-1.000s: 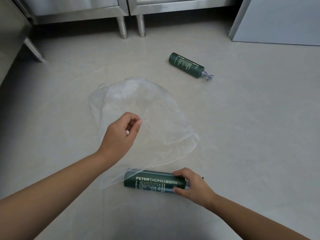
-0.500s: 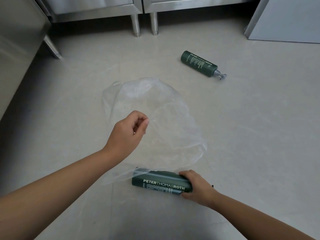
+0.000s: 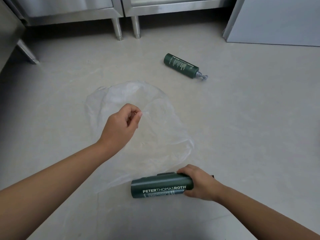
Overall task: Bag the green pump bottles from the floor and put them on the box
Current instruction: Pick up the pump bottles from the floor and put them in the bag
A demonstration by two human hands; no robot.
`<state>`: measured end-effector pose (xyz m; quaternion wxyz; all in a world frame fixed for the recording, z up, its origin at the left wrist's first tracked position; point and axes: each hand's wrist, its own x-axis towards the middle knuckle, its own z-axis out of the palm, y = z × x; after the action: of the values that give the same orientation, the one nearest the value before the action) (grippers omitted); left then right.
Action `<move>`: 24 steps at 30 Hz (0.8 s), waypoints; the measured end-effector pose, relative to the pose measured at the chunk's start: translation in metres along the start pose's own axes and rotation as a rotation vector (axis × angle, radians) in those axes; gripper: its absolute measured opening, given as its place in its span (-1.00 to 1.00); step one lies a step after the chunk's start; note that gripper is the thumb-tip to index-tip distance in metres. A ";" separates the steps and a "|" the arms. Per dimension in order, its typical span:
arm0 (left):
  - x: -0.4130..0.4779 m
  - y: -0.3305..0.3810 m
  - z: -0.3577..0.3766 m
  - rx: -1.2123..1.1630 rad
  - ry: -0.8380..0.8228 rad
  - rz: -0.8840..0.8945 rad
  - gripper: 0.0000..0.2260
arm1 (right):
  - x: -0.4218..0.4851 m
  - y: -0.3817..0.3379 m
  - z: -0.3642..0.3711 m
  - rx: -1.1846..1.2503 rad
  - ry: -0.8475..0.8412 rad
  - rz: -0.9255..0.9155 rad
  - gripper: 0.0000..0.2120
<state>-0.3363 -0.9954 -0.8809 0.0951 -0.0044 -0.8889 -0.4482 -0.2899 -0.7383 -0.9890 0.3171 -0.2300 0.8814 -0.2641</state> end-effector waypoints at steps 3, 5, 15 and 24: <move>0.010 0.002 0.008 0.010 0.005 0.023 -0.84 | -0.015 0.009 -0.018 -0.040 0.012 0.022 -0.47; 0.016 0.003 0.014 0.003 0.006 0.012 -0.87 | -0.028 0.015 -0.029 -0.038 0.036 0.062 -0.47; 0.029 0.016 0.047 0.013 -0.029 0.032 -0.90 | -0.090 0.034 -0.064 0.283 0.231 0.291 -0.49; 0.031 0.030 0.064 -0.044 -0.060 0.041 -0.91 | -0.081 0.031 -0.066 0.369 0.393 0.329 -0.50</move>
<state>-0.3748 -0.9284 -0.8889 0.0772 -0.0381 -0.8811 -0.4651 -0.2859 -0.6471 -0.9287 0.2157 0.0324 0.8883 -0.4041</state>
